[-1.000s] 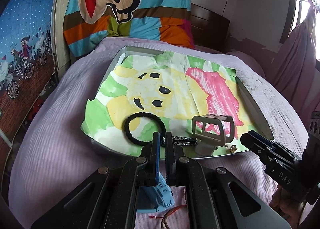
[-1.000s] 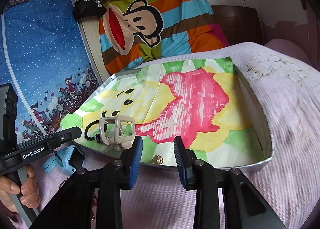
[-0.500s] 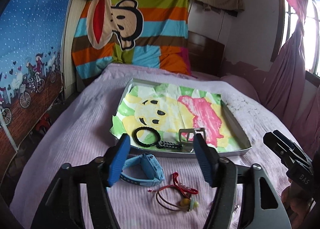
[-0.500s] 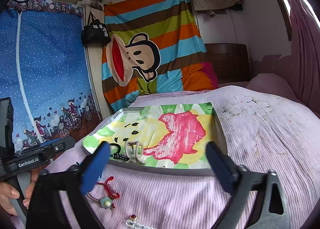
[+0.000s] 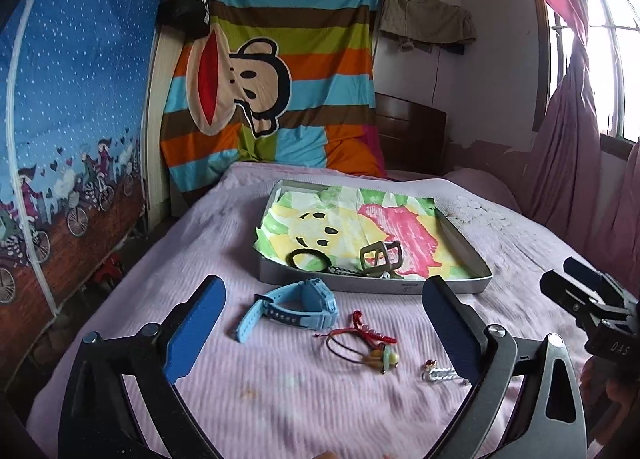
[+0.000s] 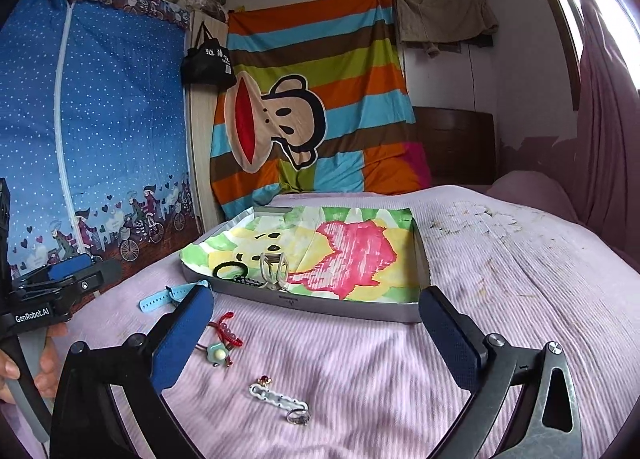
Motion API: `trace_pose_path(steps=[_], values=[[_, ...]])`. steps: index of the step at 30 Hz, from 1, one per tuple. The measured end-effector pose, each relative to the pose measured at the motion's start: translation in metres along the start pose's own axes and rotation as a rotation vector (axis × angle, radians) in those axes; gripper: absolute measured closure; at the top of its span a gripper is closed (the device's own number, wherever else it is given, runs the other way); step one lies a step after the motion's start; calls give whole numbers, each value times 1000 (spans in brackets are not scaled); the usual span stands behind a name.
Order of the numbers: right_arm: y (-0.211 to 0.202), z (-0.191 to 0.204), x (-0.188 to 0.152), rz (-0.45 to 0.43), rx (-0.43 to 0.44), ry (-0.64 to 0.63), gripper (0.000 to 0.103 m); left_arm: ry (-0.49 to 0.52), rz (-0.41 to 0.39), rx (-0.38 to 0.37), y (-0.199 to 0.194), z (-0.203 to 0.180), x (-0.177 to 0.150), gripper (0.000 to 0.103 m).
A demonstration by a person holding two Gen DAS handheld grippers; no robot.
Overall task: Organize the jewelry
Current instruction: 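Withdraw both open tools from the tray back toward the remaining jewelry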
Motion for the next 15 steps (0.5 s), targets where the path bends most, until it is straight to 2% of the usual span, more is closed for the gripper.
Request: trace_pose_path(steps=[8,15], values=[[-9,-3,-25,38,-35,-45,0,69,33,-14,-13,-3,-24,6],[-10,-11,-51,143,-57,-43,0,108,89,-43,-11,-5,-45,6]])
Point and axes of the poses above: each gripper's, at about its wrist camera, not at the fingertips, and y roughly the way its jaws point, z to its left, x to its top, the point moved 7 cm from there along y, roughly the way its jaws point, and after that the axes turned 14 degrees about -z, right-handed, at the moved point
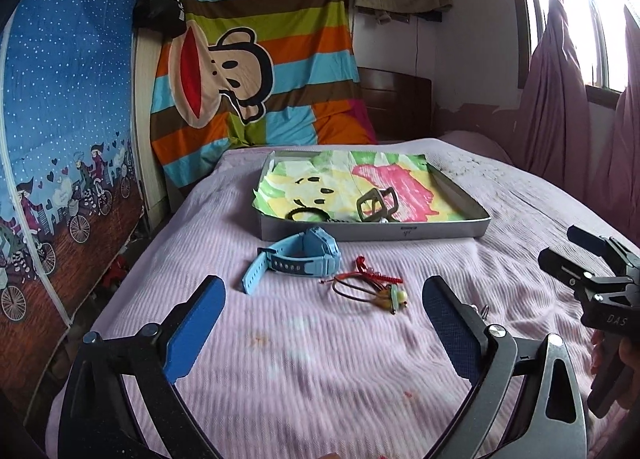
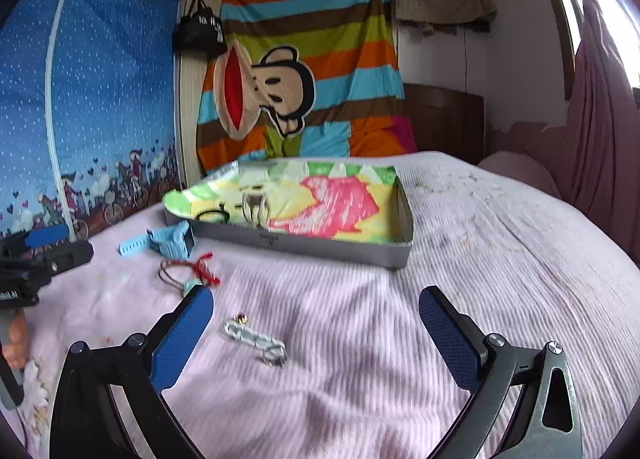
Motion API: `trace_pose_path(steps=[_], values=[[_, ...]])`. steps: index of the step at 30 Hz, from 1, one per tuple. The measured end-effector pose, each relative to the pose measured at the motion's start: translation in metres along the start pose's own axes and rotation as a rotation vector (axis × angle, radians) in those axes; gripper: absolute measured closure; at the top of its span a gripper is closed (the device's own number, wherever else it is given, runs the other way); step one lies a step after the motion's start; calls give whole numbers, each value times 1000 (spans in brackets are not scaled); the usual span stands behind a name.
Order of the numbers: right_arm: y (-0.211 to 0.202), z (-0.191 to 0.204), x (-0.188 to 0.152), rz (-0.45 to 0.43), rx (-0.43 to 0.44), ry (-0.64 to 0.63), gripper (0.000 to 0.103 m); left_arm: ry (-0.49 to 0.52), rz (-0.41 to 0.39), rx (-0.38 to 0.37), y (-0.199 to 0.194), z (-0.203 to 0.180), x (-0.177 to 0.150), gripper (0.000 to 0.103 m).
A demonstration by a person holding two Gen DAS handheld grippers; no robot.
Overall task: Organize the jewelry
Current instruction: 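Withdraw both open tools from the tray back toward the remaining jewelry, then grasp the silver ring with the right tool while the left tool grasps the brown cord bracelet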
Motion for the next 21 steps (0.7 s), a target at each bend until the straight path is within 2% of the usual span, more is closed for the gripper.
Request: trace_pose_path(steps=[10,14,21], values=[[6,-6,-23,133,-22,-19,0,63,125,-63,17,-10,-20,6],[14,-10,-34,182,-29,-22,0,38,169,-83,27,-11,-28,6],[27,2,-50,247,30,-34,0,25,240,-127,46,-16,-38,6]])
Point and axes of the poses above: each gripper's, at about its wrist camera, not at the fingertips, and y roughly the way its jaws point, z to its left, x to its top, the point moved 7 cm from there along y, roughly the way its jaws point, and after that the axes turned 14 degrees about -z, right-handed, at the moved point
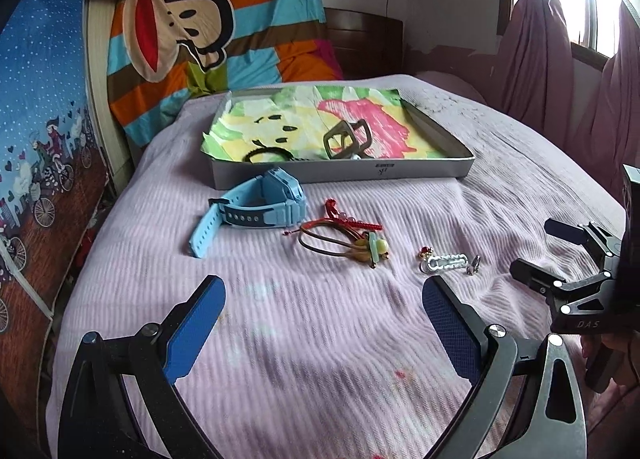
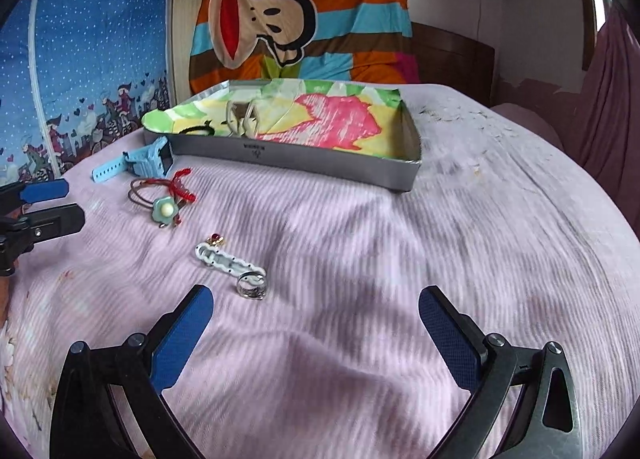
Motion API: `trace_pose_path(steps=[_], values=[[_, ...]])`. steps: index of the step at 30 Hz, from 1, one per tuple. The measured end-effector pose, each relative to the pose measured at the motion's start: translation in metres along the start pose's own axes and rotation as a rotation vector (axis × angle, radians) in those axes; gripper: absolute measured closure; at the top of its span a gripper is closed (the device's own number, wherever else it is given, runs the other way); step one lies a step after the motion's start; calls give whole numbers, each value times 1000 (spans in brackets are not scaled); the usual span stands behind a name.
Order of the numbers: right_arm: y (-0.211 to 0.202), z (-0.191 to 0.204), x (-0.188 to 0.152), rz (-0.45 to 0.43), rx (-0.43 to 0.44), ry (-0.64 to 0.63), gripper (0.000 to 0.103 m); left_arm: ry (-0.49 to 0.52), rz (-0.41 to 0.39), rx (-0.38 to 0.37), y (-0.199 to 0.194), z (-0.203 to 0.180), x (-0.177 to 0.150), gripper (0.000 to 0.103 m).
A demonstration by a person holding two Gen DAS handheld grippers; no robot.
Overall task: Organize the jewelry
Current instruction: 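Grasp the silver ring with the right tool while the left tool grasps the brown cord bracelet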
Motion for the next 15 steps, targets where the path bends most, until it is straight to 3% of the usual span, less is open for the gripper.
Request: trace_pose_path(steps=[5,9,12,15], values=[[9,10,-6,38,48,-4,1,-8,59,-19,19,0,-4,6],[18,13,-8,57,85,18,26,-30,85,-50,34,-1,-3,7],[25,17,-11,79,108,26,39,-73,83,-71,41,1,0,9],[29,19,-11,82,117,26,43,-92,84,-89,49,1,4,18]])
Point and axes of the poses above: each gripper's, at about its wrist camera, not at the fingertips, and y roughly the way its jaws point, z to its left, x to its top, the point moved 7 cm from there along y, roughly the way its jaws point, and after that the axes turned 14 degrees about -z, right-handed, at the moved point
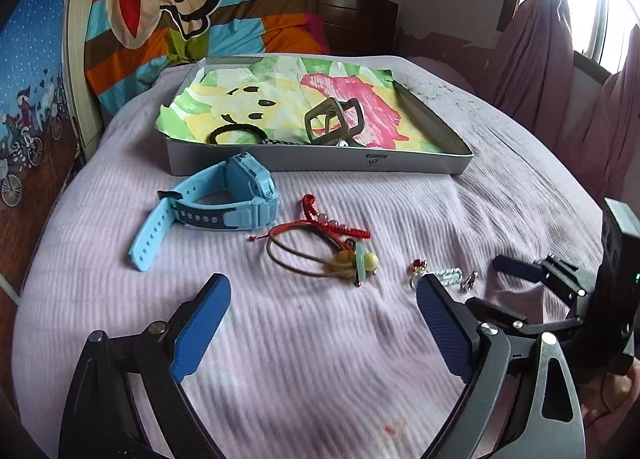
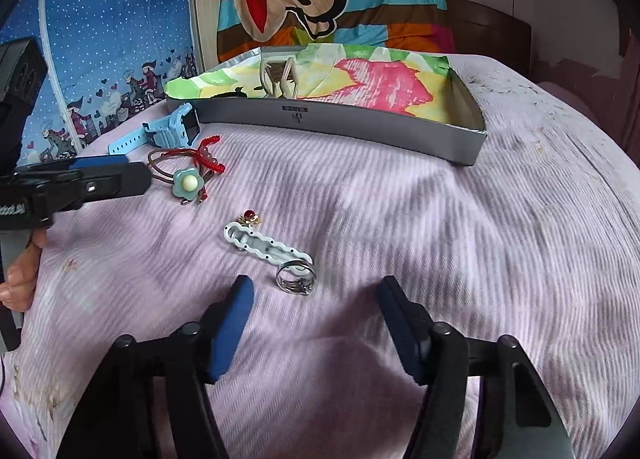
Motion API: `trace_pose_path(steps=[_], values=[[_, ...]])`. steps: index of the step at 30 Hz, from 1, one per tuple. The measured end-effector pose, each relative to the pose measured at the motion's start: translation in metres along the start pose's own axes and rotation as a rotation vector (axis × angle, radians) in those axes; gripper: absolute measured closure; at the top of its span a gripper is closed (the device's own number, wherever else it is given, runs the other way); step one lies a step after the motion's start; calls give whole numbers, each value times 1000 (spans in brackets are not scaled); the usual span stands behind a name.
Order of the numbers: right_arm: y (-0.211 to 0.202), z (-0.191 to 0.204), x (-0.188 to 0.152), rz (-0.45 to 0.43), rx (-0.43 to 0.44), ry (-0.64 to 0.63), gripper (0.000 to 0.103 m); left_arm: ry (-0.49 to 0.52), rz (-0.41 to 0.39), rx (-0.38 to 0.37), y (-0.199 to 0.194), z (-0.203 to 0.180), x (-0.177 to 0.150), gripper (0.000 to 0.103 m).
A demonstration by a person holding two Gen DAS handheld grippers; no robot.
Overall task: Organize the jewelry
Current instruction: 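Grasp the silver ring with the right tool while the left tool grasps the brown cord bracelet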
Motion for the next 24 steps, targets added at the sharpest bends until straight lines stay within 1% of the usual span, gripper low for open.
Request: trace_pose_path(steps=[1,2,3,5,7,9,10,12,16,18,19,22,23,24], values=[[1,2,1,0,4,0,44,1,5,-6,3,-2,1,22],[2,3,1,-2,8,0,48,3,12,-12,7,-4,2,28],[2,3,2,-4,12,0,51,5,21,-18,11,-5,2,31],[3,4,3,-8,17,4,53,9,33,-25,18,-8,2,35],[3,4,3,-8,19,9,54,14,43,-30,24,-9,2,42],[4,4,4,-9,24,14,59,21,52,-32,28,-10,1,52],[4,4,5,-9,26,16,60,24,56,-32,30,-11,1,55],[4,4,4,-10,28,18,64,28,65,-29,33,-11,-1,66],[4,5,4,-10,33,18,72,34,70,-40,35,-14,-4,72],[4,6,4,-10,40,19,81,46,69,-50,35,-17,-5,80],[4,6,4,-10,43,19,83,56,67,-44,34,-18,-5,80],[3,8,5,-14,50,17,83,75,58,-44,32,-21,-7,82],[3,10,5,-15,52,16,83,73,58,-49,32,-22,-8,99],[3,11,5,-15,54,14,83,66,66,-57,30,-22,-9,99]])
Point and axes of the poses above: each gripper's, at about its wrist camera, not at the fingertips, and y roughly the way its jaws point, z to its left, x to its top, the point moved 7 cm from there along y, roughly the way its jaws point, and after that the axes turned 14 degrees about -z, right-handed, at the moved point
